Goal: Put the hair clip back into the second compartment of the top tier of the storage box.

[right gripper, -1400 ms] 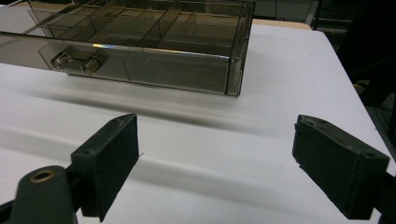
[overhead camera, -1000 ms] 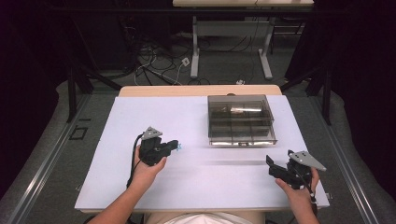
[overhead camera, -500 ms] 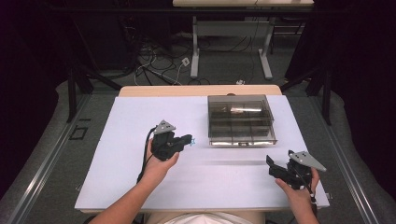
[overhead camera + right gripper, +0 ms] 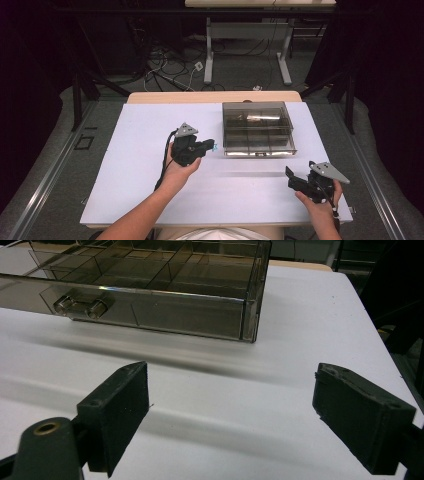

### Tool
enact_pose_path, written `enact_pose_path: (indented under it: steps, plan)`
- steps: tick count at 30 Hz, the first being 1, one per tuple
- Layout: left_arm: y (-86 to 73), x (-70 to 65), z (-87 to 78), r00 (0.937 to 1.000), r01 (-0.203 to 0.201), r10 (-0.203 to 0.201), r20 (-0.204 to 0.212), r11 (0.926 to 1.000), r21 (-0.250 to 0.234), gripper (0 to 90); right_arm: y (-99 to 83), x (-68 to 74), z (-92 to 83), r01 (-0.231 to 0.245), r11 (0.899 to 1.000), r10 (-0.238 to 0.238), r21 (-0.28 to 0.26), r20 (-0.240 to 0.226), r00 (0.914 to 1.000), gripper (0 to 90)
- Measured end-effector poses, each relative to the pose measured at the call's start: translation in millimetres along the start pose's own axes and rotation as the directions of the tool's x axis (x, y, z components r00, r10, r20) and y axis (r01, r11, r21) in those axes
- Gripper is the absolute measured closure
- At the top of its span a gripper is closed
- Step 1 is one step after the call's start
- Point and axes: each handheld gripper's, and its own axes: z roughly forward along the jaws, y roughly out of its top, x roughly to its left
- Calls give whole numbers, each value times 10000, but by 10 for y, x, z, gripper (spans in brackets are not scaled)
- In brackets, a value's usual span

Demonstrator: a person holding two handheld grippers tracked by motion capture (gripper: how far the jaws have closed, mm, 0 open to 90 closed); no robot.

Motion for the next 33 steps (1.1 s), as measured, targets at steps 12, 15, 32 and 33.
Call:
enact_pose_path:
  steps: [12, 15, 32, 33]
  plan:
    - [82, -37, 98, 9999, -98, 98, 69, 10000, 16, 885, 2, -2, -7, -65, 9999, 65, 81, -11, 10000, 146]
    - [100, -45, 130, 9999, -84, 84, 78, 10000, 25, 885, 1, -2, -6, -78, 10000, 77, 62, 12, 10000, 146]
    - [249, -129, 352, 10000, -15, 14, 70, 10000, 64, 885, 0, -1, -8, -70, 9999, 70, 152, -11, 10000, 146]
    - [249, -129, 352, 10000, -15, 14, 70, 10000, 64, 885, 0, -1, -8, -70, 9999, 70, 152, -11, 10000, 146]
